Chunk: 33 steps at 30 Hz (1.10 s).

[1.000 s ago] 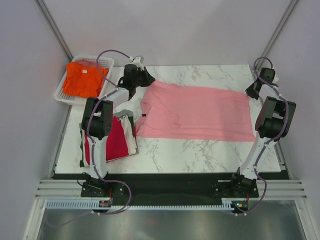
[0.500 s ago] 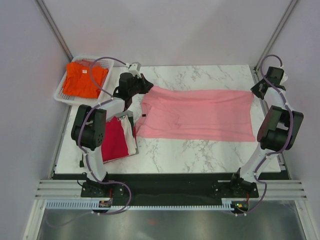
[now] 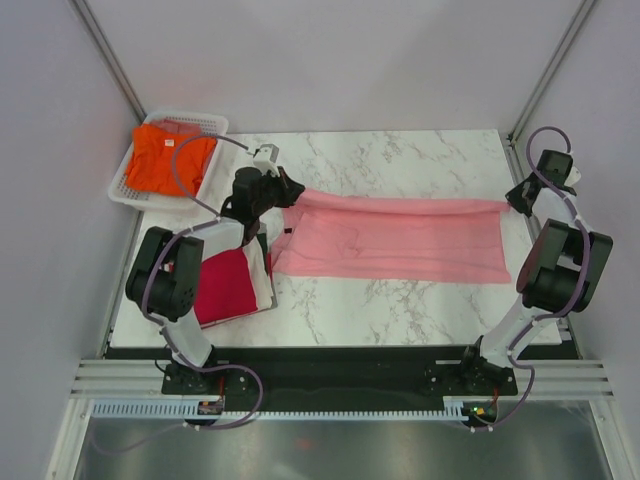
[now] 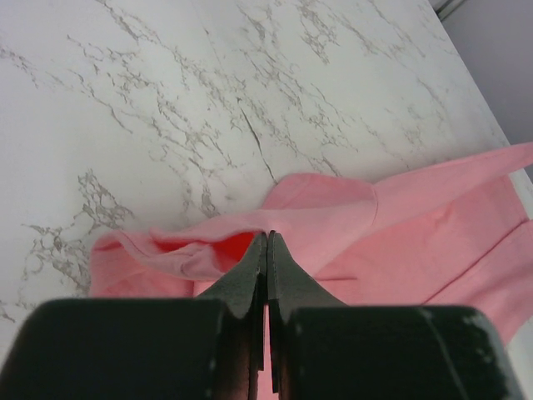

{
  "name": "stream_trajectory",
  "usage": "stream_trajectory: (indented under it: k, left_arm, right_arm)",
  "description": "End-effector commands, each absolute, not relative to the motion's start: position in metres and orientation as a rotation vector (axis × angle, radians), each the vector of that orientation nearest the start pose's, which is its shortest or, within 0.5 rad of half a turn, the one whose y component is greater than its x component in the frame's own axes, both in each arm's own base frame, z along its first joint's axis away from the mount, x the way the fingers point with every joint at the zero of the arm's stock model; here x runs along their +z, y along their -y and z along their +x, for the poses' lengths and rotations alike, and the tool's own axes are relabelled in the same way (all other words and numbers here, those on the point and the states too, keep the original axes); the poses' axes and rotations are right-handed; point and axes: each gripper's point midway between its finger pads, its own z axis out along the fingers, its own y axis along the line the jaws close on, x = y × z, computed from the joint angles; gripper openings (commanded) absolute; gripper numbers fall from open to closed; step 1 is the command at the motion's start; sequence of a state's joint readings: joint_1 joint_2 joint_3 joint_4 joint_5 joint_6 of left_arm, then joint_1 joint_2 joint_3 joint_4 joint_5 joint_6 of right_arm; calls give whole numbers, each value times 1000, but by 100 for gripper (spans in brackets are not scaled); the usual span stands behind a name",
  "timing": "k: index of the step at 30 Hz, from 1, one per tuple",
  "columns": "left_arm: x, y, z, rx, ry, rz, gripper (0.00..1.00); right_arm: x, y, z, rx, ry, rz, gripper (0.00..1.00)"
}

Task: Fold and stack the t-shirts
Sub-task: Fold the tshirt

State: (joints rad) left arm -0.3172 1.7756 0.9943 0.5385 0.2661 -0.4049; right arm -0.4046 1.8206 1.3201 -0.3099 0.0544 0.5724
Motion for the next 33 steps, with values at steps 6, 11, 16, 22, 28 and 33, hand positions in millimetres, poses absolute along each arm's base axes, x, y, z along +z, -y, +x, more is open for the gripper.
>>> stream_trajectory:
  k: [6,11,16,22,28,33]
  left_arm:
    - [160,207,441,-696,-1802,124,2]
    - [144,203,422,-694,-1847,103,2]
    - [124,209,398,-707,-1900,104,2]
    - [103,212,380,-675,-1994,97,2]
    - [97,201,365,-646,-2014,49,28]
    - [133,189,364,-605,-1952,-9,46]
  right_arm:
    - [111,182,420,-23,-2002,1203,0]
    - [102,178,406,-22,-1989,1245,0]
    - [86,178,385,-63,-1965,1328,0]
    - [73,180,361,-102,-1916,1419,2]
    - [100,179,347,-93,-1816,1375,65]
    - [137,142,353,-53,-1860,1146,65]
